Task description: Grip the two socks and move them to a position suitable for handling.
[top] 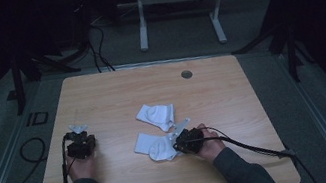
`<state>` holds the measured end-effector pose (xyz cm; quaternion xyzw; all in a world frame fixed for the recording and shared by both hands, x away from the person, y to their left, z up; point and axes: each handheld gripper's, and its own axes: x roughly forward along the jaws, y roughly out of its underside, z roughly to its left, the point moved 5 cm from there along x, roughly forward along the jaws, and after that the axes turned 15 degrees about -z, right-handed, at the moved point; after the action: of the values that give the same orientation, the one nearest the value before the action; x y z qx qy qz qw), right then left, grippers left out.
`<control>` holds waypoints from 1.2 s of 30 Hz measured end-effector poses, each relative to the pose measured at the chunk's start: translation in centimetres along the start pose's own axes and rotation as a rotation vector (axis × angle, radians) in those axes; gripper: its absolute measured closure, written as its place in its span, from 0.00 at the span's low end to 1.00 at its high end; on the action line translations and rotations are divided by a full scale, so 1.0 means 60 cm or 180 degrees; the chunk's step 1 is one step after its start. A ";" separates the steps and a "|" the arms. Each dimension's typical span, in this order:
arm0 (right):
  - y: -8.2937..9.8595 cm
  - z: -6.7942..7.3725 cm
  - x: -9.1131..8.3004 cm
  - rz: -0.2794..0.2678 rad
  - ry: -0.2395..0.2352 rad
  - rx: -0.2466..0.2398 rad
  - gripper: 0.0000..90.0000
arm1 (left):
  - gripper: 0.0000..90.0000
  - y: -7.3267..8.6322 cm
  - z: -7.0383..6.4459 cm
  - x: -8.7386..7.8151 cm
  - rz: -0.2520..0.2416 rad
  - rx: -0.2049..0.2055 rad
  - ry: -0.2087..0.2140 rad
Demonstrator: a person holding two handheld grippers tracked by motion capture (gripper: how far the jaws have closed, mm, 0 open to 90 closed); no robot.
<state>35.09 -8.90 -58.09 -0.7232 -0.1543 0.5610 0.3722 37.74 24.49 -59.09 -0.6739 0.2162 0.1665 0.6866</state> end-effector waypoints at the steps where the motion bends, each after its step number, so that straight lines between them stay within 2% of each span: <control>1: 0.000 0.000 0.000 0.0000 0.0000 0.0000 1.00 | 0.96 0.000 0.000 0.000 0.0000 0.0000 -0.0001; 4: 0.001 0.007 -0.001 0.0008 -0.0048 -0.0039 1.00 | 0.96 0.000 -0.001 0.001 -0.0005 0.0003 0.0005; 8: 0.004 0.019 -0.007 0.0056 -0.0119 -0.0222 1.00 | 0.95 0.001 -0.001 0.001 0.0000 0.0007 -0.0004; 13: 0.006 0.020 -0.011 0.0146 -0.0150 -0.0363 1.00 | 0.95 0.001 0.001 0.000 0.0011 0.0011 -0.0007; 17: 0.007 0.014 -0.013 0.0203 -0.0138 -0.0374 0.99 | 0.94 0.001 0.002 0.000 0.0019 0.0004 0.0001; 19: 0.006 0.010 -0.015 0.0216 -0.0113 -0.0356 0.88 | 0.94 0.001 0.002 0.000 0.0011 -0.0001 -0.0003; 20: 0.002 0.005 -0.019 0.0206 -0.0048 -0.0326 0.81 | 0.94 0.001 0.002 0.000 0.0010 0.0000 -0.0003; 22: 0.002 0.005 -0.019 0.0206 -0.0048 -0.0326 0.81 | 0.94 0.001 0.002 0.000 0.0013 0.0000 -0.0004; 25: -0.016 0.002 -0.038 0.0040 -0.0090 -0.0183 0.79 | 0.92 0.002 0.001 0.002 0.0027 0.0009 -0.0004; 27: -0.028 0.005 -0.043 0.0057 -0.0036 -0.0258 0.79 | 0.92 0.002 0.000 0.002 0.0031 0.0016 0.0003; 30: -0.053 0.015 -0.044 -0.0012 -0.0085 -0.0304 0.79 | 0.92 0.002 0.000 0.002 0.0030 0.0013 0.0009; 36: -0.081 0.031 -0.024 -0.0001 -0.0197 -0.0356 0.86 | 0.92 0.002 0.002 0.002 0.0037 -0.0010 0.0015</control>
<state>33.85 -5.86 -53.81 -0.7252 -0.1969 0.5735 0.3262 37.78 24.58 -59.29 -0.6741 0.2214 0.1692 0.6840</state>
